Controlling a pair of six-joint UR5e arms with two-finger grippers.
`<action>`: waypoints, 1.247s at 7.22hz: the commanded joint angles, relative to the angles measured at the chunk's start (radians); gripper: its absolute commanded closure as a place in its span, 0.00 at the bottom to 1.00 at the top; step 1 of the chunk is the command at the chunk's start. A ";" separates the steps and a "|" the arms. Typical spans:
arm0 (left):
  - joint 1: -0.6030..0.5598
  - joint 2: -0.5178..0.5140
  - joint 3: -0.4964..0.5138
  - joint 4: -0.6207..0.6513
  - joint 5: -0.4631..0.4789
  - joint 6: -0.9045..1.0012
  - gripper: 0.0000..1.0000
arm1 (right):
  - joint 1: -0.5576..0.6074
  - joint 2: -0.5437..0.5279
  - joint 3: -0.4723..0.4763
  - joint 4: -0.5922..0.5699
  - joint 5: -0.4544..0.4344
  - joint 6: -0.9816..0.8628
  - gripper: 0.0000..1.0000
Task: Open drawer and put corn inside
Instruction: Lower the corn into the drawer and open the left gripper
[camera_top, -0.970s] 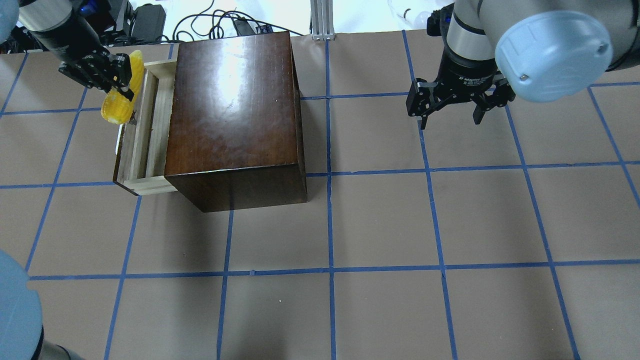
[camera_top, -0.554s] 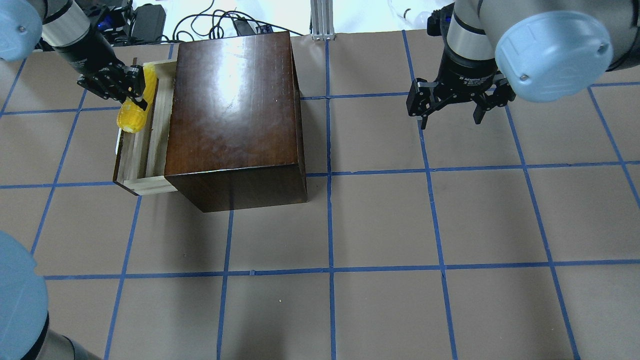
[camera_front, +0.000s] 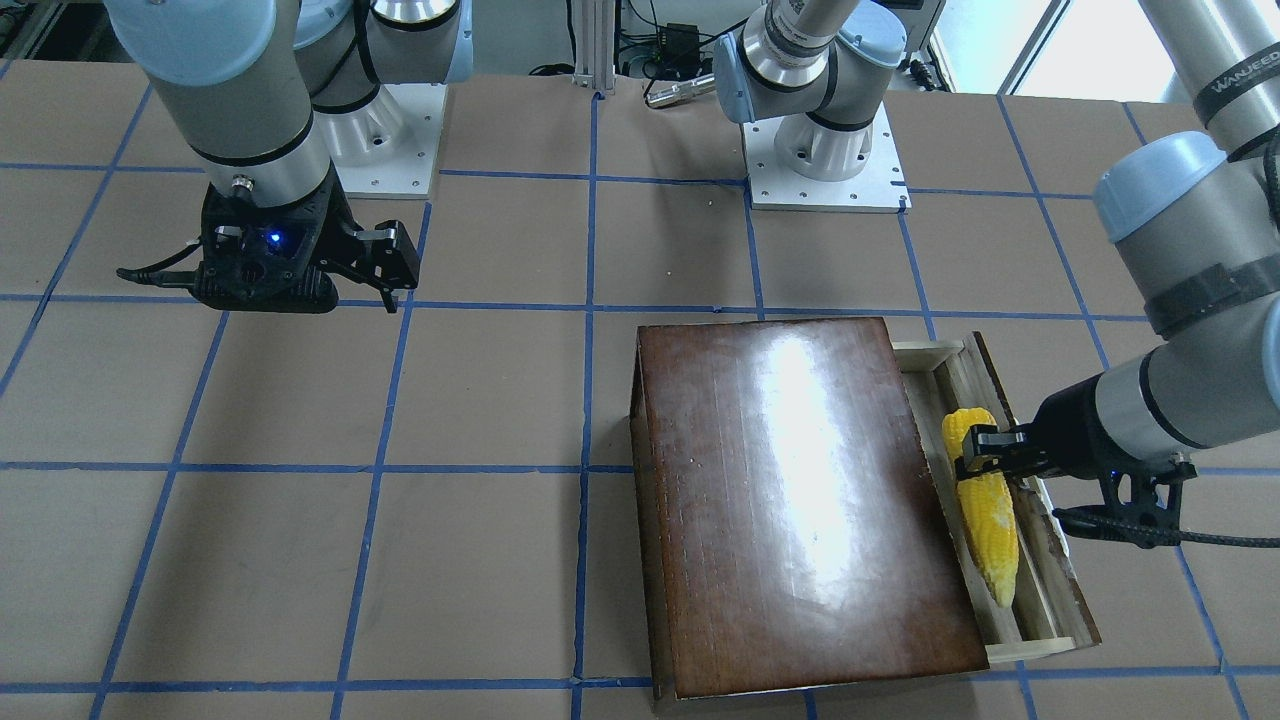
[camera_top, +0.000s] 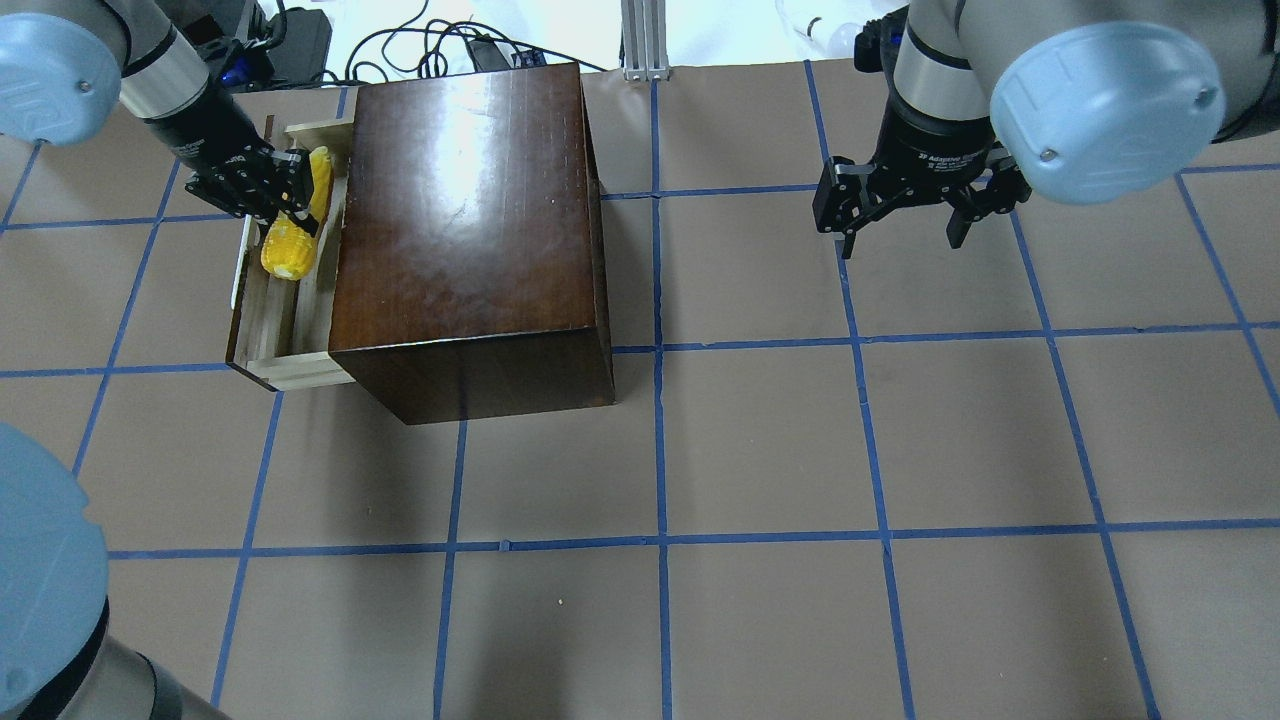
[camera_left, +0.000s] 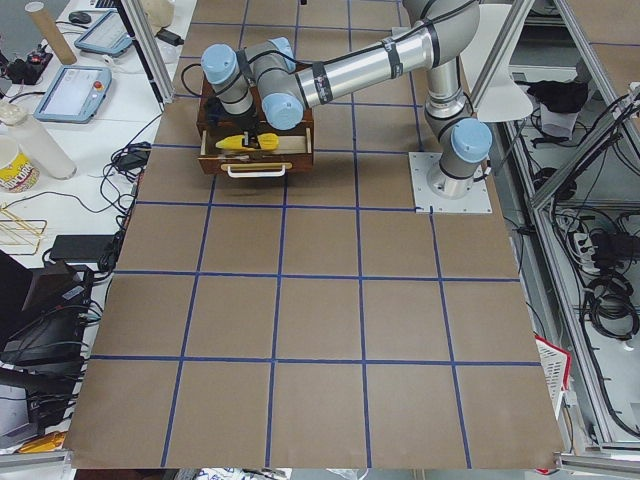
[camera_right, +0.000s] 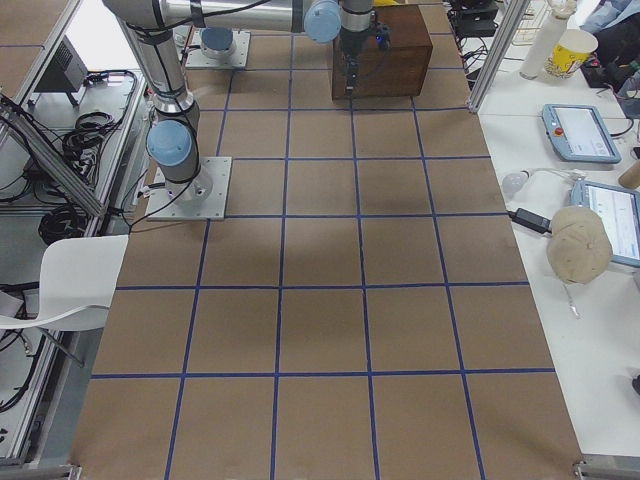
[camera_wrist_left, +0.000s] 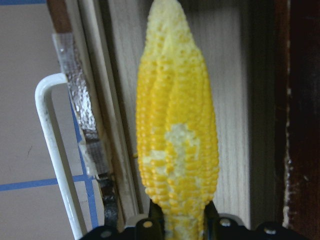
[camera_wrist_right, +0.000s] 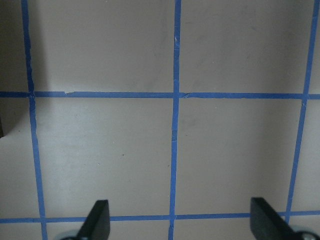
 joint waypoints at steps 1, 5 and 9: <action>0.000 -0.022 -0.002 0.018 -0.014 -0.010 0.99 | 0.000 0.000 0.000 0.000 -0.001 0.000 0.00; 0.000 -0.010 0.001 0.016 -0.006 -0.009 0.00 | 0.000 0.000 0.000 0.000 0.001 0.000 0.00; -0.009 0.021 0.012 0.001 0.035 -0.009 0.00 | 0.000 0.000 0.000 0.000 -0.001 0.000 0.00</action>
